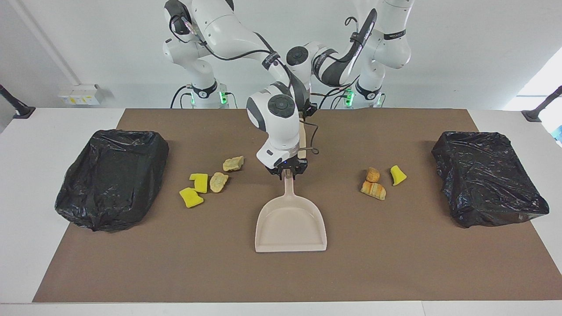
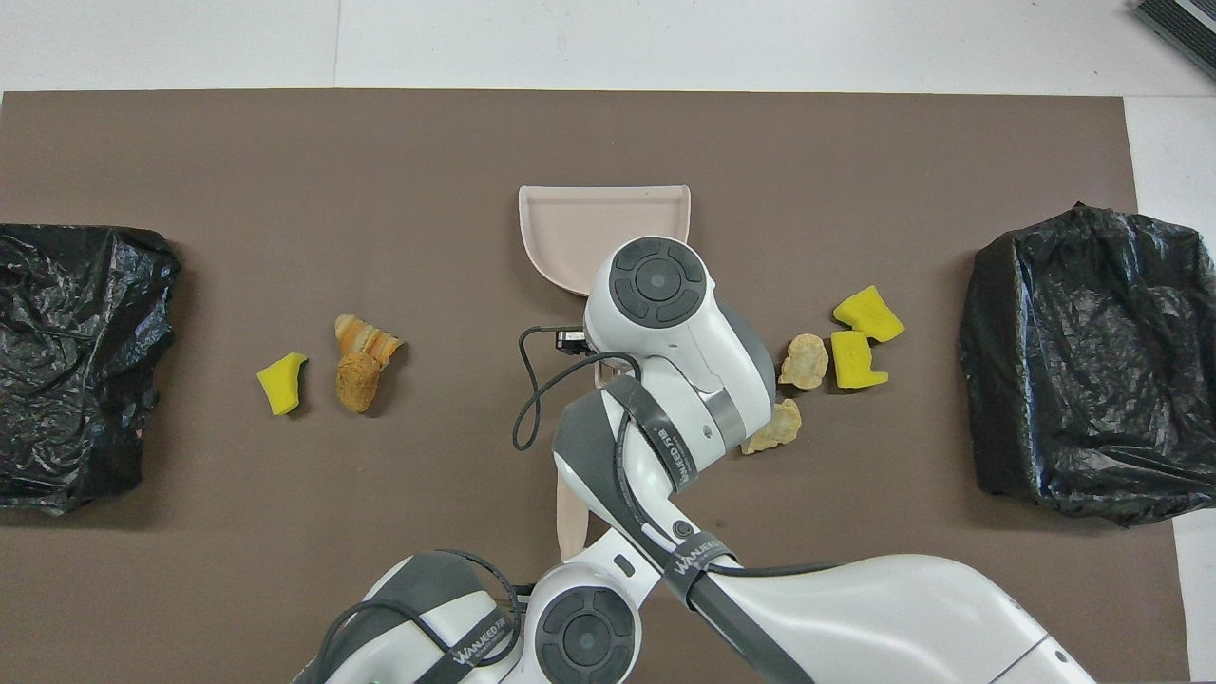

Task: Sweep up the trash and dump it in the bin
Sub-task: 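Grasp the dustpan with the right gripper while the left gripper lifts the brush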

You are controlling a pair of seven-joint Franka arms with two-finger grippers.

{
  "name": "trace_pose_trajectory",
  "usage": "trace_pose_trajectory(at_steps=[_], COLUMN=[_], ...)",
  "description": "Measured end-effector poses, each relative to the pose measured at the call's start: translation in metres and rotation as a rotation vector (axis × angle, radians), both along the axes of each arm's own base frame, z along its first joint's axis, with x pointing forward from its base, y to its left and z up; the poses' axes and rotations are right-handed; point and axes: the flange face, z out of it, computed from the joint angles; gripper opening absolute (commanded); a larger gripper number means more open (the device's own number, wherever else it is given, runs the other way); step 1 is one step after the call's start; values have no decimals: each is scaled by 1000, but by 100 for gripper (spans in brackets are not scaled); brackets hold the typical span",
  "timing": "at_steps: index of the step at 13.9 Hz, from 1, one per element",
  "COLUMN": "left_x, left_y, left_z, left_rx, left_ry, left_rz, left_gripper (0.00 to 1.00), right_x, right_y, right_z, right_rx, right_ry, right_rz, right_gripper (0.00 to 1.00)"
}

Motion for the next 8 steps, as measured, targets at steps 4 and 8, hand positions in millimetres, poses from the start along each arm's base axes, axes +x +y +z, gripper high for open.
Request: trace_pose_trajectory(at_steps=[4,8], left_x=[0,1], left_y=[19,44], left_z=[13,31], left_rx=[33,58], left_ry=[61,131], left_rz=[-98,-189], left_gripper=[0,0], right_x=[-1,6], right_y=[-5,-35], right_z=[2,32], right_rx=[-19,-29], right_ry=[10,18], right_rz=[218,376], right_gripper=[0,0])
